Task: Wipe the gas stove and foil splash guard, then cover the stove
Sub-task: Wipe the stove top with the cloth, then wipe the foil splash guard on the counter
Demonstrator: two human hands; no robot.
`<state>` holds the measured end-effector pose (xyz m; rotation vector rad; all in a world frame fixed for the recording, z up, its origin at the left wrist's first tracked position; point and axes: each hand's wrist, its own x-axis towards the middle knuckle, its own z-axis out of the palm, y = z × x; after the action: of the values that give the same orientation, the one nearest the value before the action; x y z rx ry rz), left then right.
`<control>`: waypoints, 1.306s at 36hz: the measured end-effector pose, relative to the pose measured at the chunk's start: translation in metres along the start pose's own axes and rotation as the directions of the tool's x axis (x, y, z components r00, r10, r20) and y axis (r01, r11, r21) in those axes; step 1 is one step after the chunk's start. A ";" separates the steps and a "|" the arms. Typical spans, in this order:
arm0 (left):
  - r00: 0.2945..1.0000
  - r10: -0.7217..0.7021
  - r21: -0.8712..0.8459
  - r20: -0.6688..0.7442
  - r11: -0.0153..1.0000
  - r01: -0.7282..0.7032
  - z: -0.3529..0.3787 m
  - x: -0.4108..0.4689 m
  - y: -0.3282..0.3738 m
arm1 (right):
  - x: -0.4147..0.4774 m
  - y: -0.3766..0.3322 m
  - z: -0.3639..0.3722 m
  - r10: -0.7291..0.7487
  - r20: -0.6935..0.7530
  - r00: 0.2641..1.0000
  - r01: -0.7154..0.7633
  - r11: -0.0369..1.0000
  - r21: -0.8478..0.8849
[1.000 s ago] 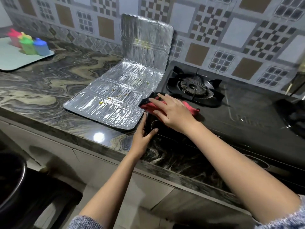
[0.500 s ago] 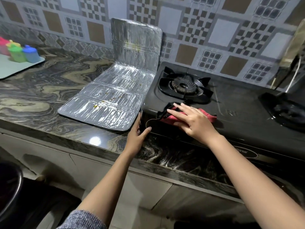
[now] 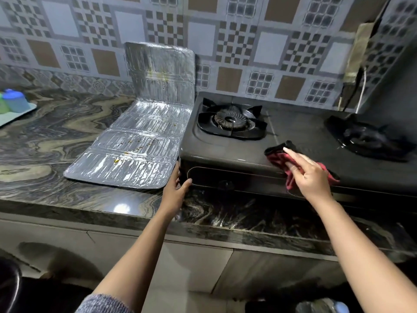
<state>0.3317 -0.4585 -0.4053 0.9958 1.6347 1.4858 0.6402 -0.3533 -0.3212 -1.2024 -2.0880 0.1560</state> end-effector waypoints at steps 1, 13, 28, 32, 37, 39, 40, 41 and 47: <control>1.000 0.005 0.014 0.011 1.000 -0.005 -0.002 0.001 0.000 | 0.000 0.004 -0.003 0.034 -0.032 0.999 -0.034 0.999 0.019; 0.998 0.020 0.058 0.051 0.998 -0.023 -0.038 0.005 0.021 | 0.008 -0.031 0.010 0.234 -0.176 0.956 -0.200 0.961 0.193; 0.977 0.215 0.544 -0.004 0.820 -0.179 -0.174 -0.005 0.056 | 0.057 -0.184 0.099 0.164 -0.069 0.984 -0.109 0.861 0.496; 0.980 0.195 0.598 -0.043 0.791 -0.132 -0.213 0.004 0.051 | 0.079 -0.215 0.131 0.138 -0.033 0.990 -0.103 0.861 0.497; 0.988 0.140 0.625 -0.072 0.778 -0.065 -0.253 0.028 0.037 | 0.110 -0.253 0.171 0.112 -0.010 0.994 -0.089 0.843 0.530; 0.990 0.116 0.623 -0.078 0.781 -0.042 -0.268 0.044 0.031 | 0.123 -0.267 0.187 0.110 0.009 0.994 -0.098 0.839 0.536; 0.991 0.109 0.625 -0.074 0.780 -0.039 -0.275 0.053 0.029 | 0.131 -0.273 0.197 0.114 0.022 0.993 -0.107 0.821 0.560; 0.992 0.104 0.628 -0.073 0.778 -0.035 -0.281 0.062 0.027 | 0.138 -0.278 0.206 0.111 0.024 0.993 -0.104 0.804 0.585; 0.994 0.053 0.643 -0.094 0.765 0.020 -0.311 0.117 0.013 | 0.175 -0.292 0.269 0.177 0.093 0.980 -0.194 0.733 0.651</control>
<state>0.0034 -0.4953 -0.3636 1.3041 2.2987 0.9881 0.2084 -0.3143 -0.3048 -0.9479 -1.6820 0.9305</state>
